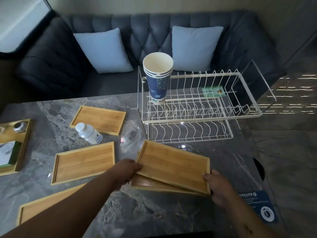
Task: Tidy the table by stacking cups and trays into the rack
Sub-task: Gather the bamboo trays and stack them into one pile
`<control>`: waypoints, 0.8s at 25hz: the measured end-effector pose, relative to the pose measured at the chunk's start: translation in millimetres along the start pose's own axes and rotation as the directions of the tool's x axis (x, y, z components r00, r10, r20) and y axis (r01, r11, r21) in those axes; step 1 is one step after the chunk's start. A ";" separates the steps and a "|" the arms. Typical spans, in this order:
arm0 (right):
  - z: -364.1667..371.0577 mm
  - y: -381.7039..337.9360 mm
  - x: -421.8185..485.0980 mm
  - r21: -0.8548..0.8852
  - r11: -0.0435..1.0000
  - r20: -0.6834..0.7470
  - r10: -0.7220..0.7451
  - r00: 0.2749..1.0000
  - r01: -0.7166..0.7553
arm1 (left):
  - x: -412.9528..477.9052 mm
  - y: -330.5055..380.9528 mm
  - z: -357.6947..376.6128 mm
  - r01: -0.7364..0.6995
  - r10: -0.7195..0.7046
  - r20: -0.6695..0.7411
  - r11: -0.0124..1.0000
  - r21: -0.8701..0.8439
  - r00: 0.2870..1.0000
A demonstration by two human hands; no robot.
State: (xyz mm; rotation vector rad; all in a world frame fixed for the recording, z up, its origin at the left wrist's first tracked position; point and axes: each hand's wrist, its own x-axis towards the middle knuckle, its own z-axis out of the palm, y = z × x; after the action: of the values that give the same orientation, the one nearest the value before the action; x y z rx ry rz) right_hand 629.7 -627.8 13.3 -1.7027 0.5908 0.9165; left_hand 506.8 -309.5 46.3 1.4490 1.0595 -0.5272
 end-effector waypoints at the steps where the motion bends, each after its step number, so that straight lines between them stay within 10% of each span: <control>1: -3.8 -0.1 -3.7 0.022 1.000 0.004 0.000 1.000 0.000 | -2.0 4.2 2.6 0.002 -0.002 0.006 1.000 -0.014 1.000; 9: -37.7 -0.6 -36.7 0.172 0.985 0.053 0.006 0.999 -0.015 | -21.5 29.6 28.8 -0.015 0.014 0.011 0.999 0.040 1.000; 13: -51.7 0.0 -50.3 0.202 0.979 0.088 -0.016 0.996 -0.002 | -11.8 35.9 30.5 0.067 -0.050 0.062 0.950 -0.306 0.997; 20: -60.7 10.9 -60.7 0.210 0.978 0.079 -0.026 0.997 0.009 | 4.2 28.7 33.9 -0.019 -0.062 -0.188 0.916 -0.400 0.980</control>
State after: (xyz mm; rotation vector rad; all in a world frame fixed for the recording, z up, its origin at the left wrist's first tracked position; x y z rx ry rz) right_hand 603.3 -692.1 64.9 -1.4729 0.5956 0.8742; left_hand 541.6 -336.9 51.6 1.1397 1.2588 -0.1650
